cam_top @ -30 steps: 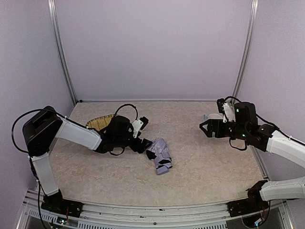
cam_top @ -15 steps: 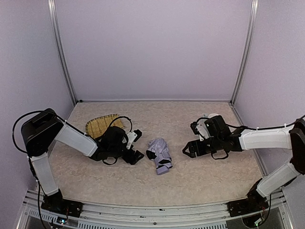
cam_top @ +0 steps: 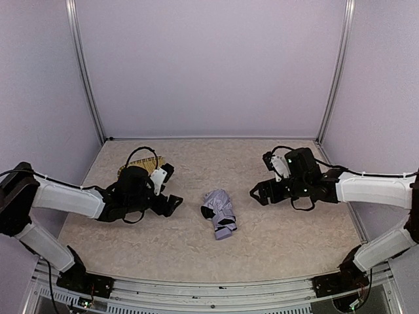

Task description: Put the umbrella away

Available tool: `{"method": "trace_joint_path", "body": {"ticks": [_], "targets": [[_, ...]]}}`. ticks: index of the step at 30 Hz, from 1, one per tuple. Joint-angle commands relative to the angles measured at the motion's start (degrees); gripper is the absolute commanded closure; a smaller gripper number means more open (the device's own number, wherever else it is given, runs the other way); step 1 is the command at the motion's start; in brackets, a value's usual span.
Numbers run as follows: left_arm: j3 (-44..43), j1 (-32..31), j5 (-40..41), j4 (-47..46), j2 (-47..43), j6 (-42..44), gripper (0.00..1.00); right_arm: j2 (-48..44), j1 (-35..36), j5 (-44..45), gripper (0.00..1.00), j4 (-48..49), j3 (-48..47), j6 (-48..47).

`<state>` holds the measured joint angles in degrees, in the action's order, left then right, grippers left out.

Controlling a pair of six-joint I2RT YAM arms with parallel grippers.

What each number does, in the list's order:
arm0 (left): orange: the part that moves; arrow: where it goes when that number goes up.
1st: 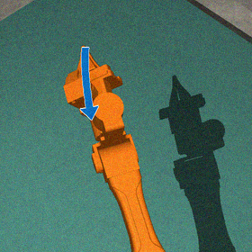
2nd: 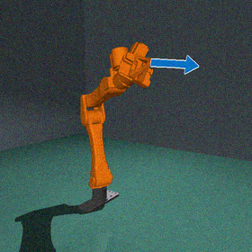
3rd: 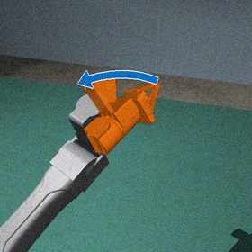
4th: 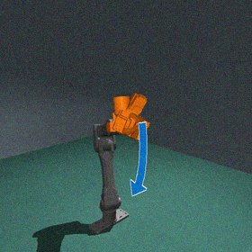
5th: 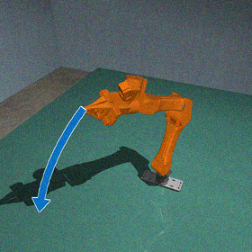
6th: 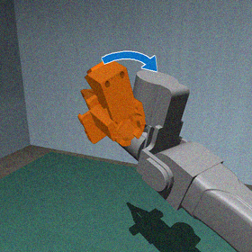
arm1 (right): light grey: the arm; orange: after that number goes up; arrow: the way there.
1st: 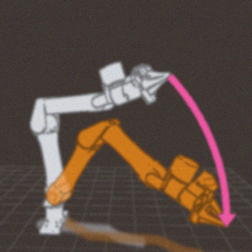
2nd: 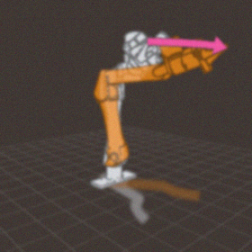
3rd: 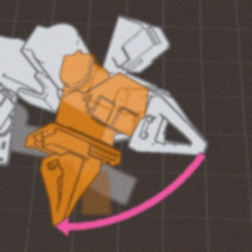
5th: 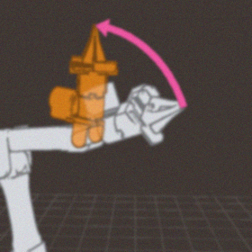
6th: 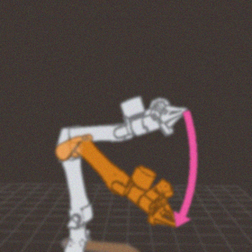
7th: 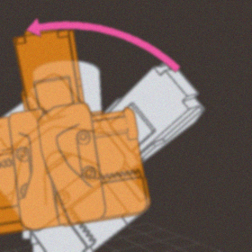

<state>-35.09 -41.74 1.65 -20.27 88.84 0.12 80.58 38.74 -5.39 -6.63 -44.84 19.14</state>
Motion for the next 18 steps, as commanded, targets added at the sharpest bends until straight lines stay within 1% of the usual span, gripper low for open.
{"method": "trace_joint_path", "body": {"ticks": [1,4,7,9,12,14,16,18], "targets": [[2.4,4.7,5.4,1.7,-12.1,0.7,0.13,-11.8,-6.6,8.9,0.09,-1.7,1.5,-5.3],[3.9,9.8,8.1,2.8,-18.7,0.9,0.11,-20.0,-13.7,11.0,0.07,-0.3,3.0,-8.3],[5.4,16.7,10.6,2.8,-23.4,-3.7,0.10,-26.8,-21.5,11.9,0.00,4.1,6.1,-10.7],[7.4,21.0,12.9,1.8,-26.1,-6.6,0.09,-29.3,-28.2,10.9,0.00,8.8,9.0,-11.6],[9.6,25.5,18.3,-0.5,-29.0,-9.0,0.08,-29.9,-35.5,10.6,0.00,14.7,13.4,-10.3],[11.3,27.2,21.4,-2.6,-29.9,-10.3,0.07,-29.2,-38.0,12.8,0.00,19.1,16.1,-9.0],[12.8,27.7,24.0,-4.7,-29.6,-11.0,0.06,-28.0,-38.4,17.3,0.00,25.0,19.5,-8.3],[14.1,29.7,25.6,-6.1,-28.7,-11.6,0.05,-26.6,-38.4,19.6,0.00,29.5,22.2,-7.5]]}}
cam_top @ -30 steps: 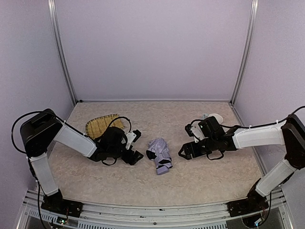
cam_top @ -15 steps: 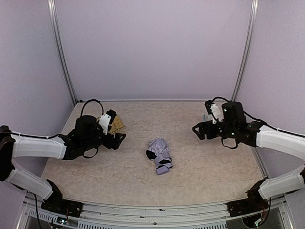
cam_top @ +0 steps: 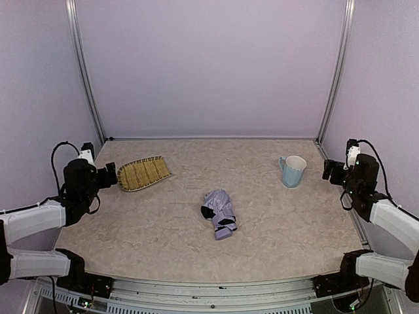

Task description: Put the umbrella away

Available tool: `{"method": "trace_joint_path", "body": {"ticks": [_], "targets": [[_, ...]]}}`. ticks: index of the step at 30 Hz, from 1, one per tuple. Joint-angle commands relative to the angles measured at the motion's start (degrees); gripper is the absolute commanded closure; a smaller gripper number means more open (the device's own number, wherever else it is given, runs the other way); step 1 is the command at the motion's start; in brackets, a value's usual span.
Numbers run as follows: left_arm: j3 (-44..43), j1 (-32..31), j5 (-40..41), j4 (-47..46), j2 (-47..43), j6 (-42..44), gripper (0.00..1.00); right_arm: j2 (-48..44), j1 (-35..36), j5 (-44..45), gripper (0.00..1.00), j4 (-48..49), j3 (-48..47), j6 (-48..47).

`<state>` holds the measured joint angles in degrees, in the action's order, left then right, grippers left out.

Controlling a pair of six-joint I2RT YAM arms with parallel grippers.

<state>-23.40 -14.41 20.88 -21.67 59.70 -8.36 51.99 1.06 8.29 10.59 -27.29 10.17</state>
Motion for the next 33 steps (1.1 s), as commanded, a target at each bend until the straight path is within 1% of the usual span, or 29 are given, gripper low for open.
{"method": "trace_joint_path", "body": {"ticks": [1,5,10,11,13,15,16,17,18,20,21,22,23,24,25,28,31,33], "targets": [[3.1,2.9,6.3,-5.3,0.9,-3.5,0.04,2.8,-0.8,6.5,0.00,13.6,5.5,2.1],[4.7,3.7,8.0,-7.0,2.4,-3.1,0.04,5.6,-0.7,9.4,0.00,14.1,6.5,4.8],[6.3,4.8,7.6,-8.5,3.7,-4.0,0.03,7.1,-0.8,9.3,0.00,13.0,6.3,3.9],[6.3,4.8,7.1,-8.6,3.8,-3.8,0.03,6.7,-0.8,6.6,0.00,11.7,5.6,2.7],[5.9,4.6,6.1,-7.9,3.2,-3.2,0.03,4.9,-0.7,-4.8,0.00,9.2,4.2,1.1],[5.3,3.9,6.0,-6.5,2.1,-2.3,0.04,3.1,-0.1,-17.4,0.00,10.3,4.0,4.9],[4.4,2.9,5.5,-4.9,1.3,-1.7,0.05,2.9,1.9,-22.7,0.01,11.2,3.8,6.5],[3.3,1.6,3.8,-3.7,0.6,-0.9,0.07,3.3,6.0,-24.4,0.04,10.2,2.8,7.1],[2.2,-1.4,1.5,-2.9,0.0,0.1,0.10,4.8,12.3,-22.5,0.05,7.7,0.7,6.4],[0.4,-9.4,-2.0,-2.9,0.1,1.8,0.13,9.5,24.8,-15.6,0.06,2.3,-3.6,3.5],[-0.7,-13.8,-3.2,-2.8,1.0,2.5,0.13,12.6,29.1,-14.1,0.08,0.2,-5.7,3.3],[-1.9,-19.4,-3.9,-2.2,3.3,3.0,0.13,16.2,31.4,-15.0,0.14,-1.5,-7.4,4.1],[-3.4,-22.8,-3.7,-1.1,5.3,2.6,0.13,19.6,32.5,-17.5,0.23,-2.9,-9.1,5.5],[-4.8,-25.4,-3.6,-0.1,7.9,1.8,0.13,23.1,33.3,-20.3,0.34,-3.7,-10.8,7.1],[-6.2,-27.3,-4.1,0.4,10.6,1.1,0.13,25.9,34.3,-20.5,0.43,-4.5,-11.9,7.9],[-8.7,-31.8,-6.2,-0.3,18.6,0.0,0.15,33.8,36.1,-19.0,0.55,-7.3,-15.4,9.3],[-13.9,-36.3,-7.4,1.1,26.8,2.1,0.16,39.9,36.4,-20.0,0.65,-9.2,-19.1,10.0],[-17.9,-38.3,-9.4,2.7,32.0,3.6,0.17,43.7,37.7,-22.0,0.68,-8.7,-20.5,9.6]]}}
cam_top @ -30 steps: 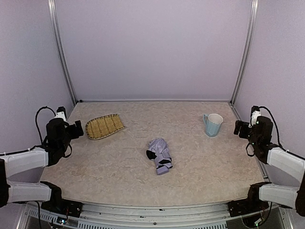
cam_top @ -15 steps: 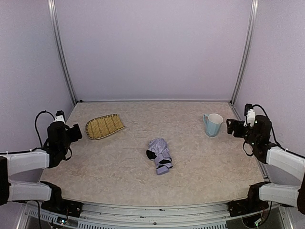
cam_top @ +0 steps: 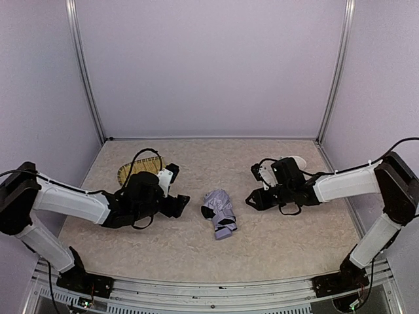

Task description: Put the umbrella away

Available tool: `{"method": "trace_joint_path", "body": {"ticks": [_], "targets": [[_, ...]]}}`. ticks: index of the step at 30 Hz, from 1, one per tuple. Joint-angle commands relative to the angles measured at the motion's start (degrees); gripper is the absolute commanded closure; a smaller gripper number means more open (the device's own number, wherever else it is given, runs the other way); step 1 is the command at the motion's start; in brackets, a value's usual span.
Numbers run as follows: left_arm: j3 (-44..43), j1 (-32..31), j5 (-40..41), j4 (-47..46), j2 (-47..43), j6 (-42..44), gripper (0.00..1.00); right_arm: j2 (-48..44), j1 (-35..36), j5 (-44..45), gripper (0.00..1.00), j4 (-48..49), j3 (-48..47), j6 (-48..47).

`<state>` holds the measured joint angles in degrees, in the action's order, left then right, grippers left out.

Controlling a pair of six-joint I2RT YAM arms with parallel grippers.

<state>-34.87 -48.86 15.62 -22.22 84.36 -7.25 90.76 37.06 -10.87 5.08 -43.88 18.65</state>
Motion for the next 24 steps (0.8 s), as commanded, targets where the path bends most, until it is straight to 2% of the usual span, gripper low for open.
{"method": "trace_joint_path", "body": {"ticks": [1,7,12,16,21,24], "targets": [[-8.4,-4.7,-4.7,4.2,9.5,2.9,0.17,6.4,2.6,-4.0,0.68,-2.9,-4.6,0.7],[-14.0,-5.2,-8.5,8.4,17.3,1.4,0.19,12.7,6.6,-7.4,0.73,-2.8,-8.5,1.1],[-15.2,-2.6,-11.1,8.8,22.0,-0.4,0.22,11.3,7.9,-12.0,0.74,4.7,-8.2,3.9],[-15.2,-0.7,-16.7,5.5,24.6,-0.8,0.23,13.5,10.5,-13.2,0.73,6.2,-11.9,4.0],[-12.5,1.4,-27.6,-3.6,25.1,-3.5,0.22,17.3,12.8,-11.8,0.73,5.5,-18.0,4.6],[-11.8,1.5,-29.7,-5.9,24.9,-4.1,0.21,18.2,13.7,-9.9,0.73,3.5,-20.3,4.2]]}}
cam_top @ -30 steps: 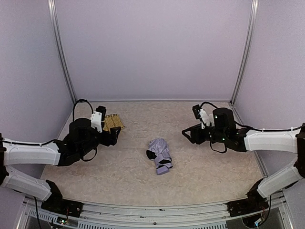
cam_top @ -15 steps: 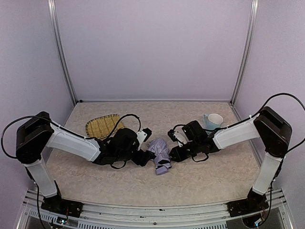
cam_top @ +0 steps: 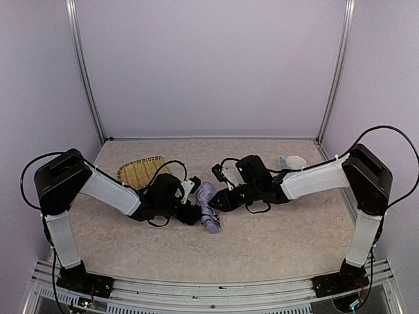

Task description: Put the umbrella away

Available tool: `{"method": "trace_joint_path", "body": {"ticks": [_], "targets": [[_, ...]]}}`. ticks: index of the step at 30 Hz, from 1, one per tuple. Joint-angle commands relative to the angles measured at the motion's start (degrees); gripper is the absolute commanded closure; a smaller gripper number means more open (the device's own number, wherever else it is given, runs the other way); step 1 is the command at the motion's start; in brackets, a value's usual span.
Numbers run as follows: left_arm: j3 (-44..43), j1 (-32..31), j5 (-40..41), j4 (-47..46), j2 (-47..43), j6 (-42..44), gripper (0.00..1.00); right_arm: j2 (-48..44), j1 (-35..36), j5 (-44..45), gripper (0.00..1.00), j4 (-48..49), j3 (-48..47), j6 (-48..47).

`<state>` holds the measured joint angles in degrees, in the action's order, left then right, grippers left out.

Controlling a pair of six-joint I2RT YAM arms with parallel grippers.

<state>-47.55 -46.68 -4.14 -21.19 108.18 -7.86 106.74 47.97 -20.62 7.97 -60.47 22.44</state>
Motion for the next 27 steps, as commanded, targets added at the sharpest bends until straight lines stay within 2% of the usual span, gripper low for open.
{"method": "trace_joint_path", "body": {"ticks": [1,5,9,13,19,23,27], "targets": [[1.2,-0.3,-10.3,-7.1,1.1,-3.7,0.21,2.4,3.0,0.6,0.73,-0.3,-4.0,0.4],[2.7,1.9,-10.9,-6.0,1.9,-6.1,0.17,1.7,3.8,5.7,0.74,-4.3,-4.1,-0.8],[4.4,5.4,-7.6,1.5,1.2,-9.3,0.16,1.2,5.8,11.0,0.73,-7.4,-4.3,-2.4],[9.2,7.5,-6.7,3.5,-3.6,-11.5,0.16,0.9,6.1,11.6,0.73,-9.0,-4.3,-2.4],[10.0,7.7,-2.1,9.1,-10.3,-10.0,0.15,-4.2,5.9,13.6,0.67,-15.0,-10.1,-5.5],[7.1,8.9,1.9,12.2,-10.0,-7.1,0.15,-8.7,3.1,19.9,0.65,-20.0,-9.0,-6.6],[2.3,9.7,2.4,12.6,-6.5,-4.9,0.16,-19.2,-3.1,25.3,0.61,-22.4,-2.4,-6.2]]}}
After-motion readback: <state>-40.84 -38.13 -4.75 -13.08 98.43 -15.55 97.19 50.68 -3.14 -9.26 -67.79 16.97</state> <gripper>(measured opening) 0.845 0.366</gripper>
